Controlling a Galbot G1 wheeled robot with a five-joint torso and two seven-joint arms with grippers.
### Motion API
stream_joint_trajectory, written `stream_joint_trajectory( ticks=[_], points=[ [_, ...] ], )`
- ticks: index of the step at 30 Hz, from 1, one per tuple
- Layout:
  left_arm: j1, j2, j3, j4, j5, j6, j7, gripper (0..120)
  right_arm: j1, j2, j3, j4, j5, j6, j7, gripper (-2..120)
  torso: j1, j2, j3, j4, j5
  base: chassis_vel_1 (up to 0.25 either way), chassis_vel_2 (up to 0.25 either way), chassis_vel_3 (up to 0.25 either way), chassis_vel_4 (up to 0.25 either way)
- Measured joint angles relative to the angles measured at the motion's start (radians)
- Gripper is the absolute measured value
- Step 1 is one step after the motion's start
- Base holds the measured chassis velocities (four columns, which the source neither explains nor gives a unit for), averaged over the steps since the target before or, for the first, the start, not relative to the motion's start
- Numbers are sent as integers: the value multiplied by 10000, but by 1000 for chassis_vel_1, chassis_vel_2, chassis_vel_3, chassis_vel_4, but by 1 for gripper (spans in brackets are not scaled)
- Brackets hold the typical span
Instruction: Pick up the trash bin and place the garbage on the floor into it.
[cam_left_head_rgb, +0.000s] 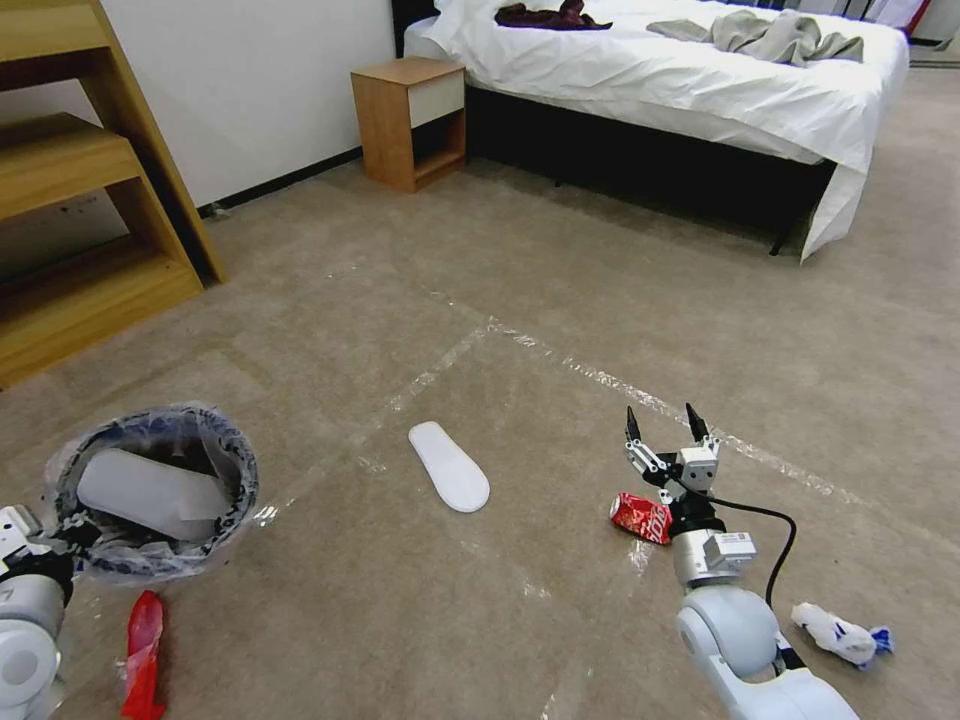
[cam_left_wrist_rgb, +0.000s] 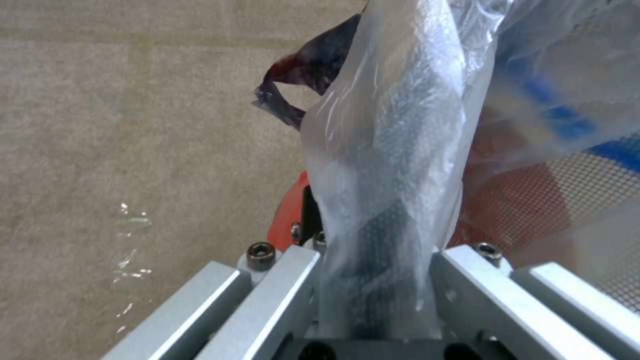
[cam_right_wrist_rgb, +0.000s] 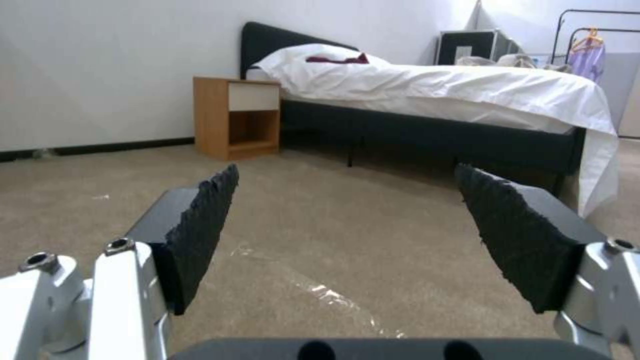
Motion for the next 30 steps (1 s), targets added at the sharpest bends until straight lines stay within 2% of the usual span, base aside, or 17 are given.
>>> stream_joint_trajectory(
  ticks=[18,30],
  points=[
    [17,1,-7,3,24,-46,-2,0,57,-31,-43,9,-6,-1,10,84,0,0,0,1,0,-52,60,52,-59],
    [15,-20,-1,31,75,-72,1,0,78,-53,-84,0,38,23,9,88,0,0,1,0,0,0,0,0,0]
  ],
)
